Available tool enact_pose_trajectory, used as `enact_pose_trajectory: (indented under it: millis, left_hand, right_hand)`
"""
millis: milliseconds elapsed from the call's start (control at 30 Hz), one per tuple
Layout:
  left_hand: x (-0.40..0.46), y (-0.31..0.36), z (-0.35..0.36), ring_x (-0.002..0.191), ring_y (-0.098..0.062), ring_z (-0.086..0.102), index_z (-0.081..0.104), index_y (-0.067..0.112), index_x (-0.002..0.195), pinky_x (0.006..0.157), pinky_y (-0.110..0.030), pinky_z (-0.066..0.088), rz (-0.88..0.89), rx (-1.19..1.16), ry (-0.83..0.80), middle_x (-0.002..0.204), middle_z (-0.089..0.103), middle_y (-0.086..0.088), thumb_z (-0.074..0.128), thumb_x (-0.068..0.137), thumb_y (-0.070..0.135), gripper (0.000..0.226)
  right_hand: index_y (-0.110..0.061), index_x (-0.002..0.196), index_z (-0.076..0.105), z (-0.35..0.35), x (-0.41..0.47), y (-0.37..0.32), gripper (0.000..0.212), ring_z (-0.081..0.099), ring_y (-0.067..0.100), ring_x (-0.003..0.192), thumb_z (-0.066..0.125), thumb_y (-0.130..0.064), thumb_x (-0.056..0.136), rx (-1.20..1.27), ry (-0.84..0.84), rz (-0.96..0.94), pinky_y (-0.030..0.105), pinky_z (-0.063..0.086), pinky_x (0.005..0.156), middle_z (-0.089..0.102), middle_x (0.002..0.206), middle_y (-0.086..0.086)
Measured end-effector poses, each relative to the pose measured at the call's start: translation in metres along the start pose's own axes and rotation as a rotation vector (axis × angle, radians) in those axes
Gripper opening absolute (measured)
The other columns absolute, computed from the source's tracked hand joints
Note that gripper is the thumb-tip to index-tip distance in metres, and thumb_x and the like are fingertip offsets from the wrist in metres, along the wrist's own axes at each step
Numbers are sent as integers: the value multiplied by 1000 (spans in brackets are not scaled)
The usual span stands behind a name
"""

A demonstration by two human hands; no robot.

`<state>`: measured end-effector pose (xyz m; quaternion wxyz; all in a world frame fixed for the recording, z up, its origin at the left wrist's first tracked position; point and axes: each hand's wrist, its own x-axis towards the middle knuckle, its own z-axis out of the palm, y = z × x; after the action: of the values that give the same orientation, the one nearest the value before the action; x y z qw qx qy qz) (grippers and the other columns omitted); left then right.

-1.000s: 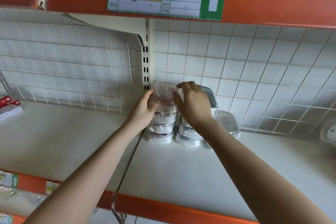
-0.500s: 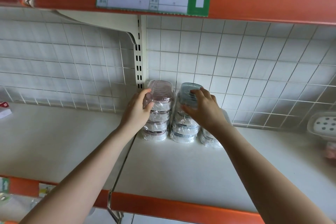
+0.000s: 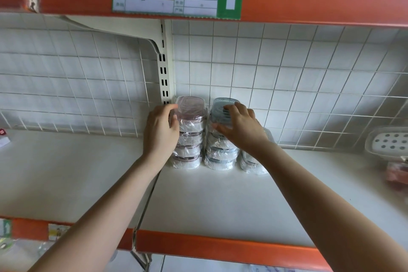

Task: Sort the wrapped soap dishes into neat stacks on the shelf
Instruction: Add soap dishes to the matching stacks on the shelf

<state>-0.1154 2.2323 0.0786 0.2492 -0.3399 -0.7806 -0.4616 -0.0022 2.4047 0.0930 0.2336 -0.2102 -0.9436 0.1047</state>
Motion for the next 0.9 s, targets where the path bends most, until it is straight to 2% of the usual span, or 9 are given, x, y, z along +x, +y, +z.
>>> enact_pose_trajectory:
  millis: [67,200,333,467,600,767,900]
  left_hand:
    - [0,10,-5,100,-31,57,64,5,107,86,-36,46,83,-18,53,104,64,-10,51,85,-1,26]
    - [0,33,-6,84,-25,59,66,8,101,74,-34,49,172,-85,21,95,66,-4,44,83,6,28]
    - [-6,56,3,75,-10,51,67,9,98,69,-29,47,235,-167,-25,90,67,-1,45,83,6,27]
    - [-15,75,22,85,-16,63,66,11,97,73,-34,52,278,-249,-119,92,69,3,43,84,10,27]
    - [-28,94,43,78,-10,62,65,16,97,69,-29,50,272,-259,-239,92,70,7,46,86,11,22]
    - [-42,118,75,90,-17,67,63,20,99,76,-38,54,281,-289,-434,97,70,5,43,87,21,23]
    - [-56,146,99,95,-21,64,62,19,106,80,-38,50,298,-221,-519,104,69,4,51,91,15,20]
  right_hand:
    - [-16,139,36,-4,-1,3,65,36,32,127,50,-55,90,13,-11,8,46,41,99,36,145,7]
    - [-16,139,40,-16,-9,7,53,39,29,126,47,-46,95,34,57,22,42,42,94,42,140,6]
    - [-16,133,47,-26,-22,17,44,44,27,122,47,-41,96,35,126,42,37,43,87,49,134,5]
    - [-18,130,50,-35,-39,36,41,44,25,122,47,-40,96,16,125,100,39,46,87,51,130,4]
    - [-17,127,52,-44,-60,61,38,47,27,119,48,-38,96,5,118,167,42,47,88,53,128,5]
    - [-17,125,53,-59,-89,91,35,49,27,117,48,-36,96,-47,114,238,39,46,87,55,125,5]
    - [-19,123,54,-76,-115,117,34,49,26,115,48,-38,95,-87,110,295,38,46,87,56,123,3]
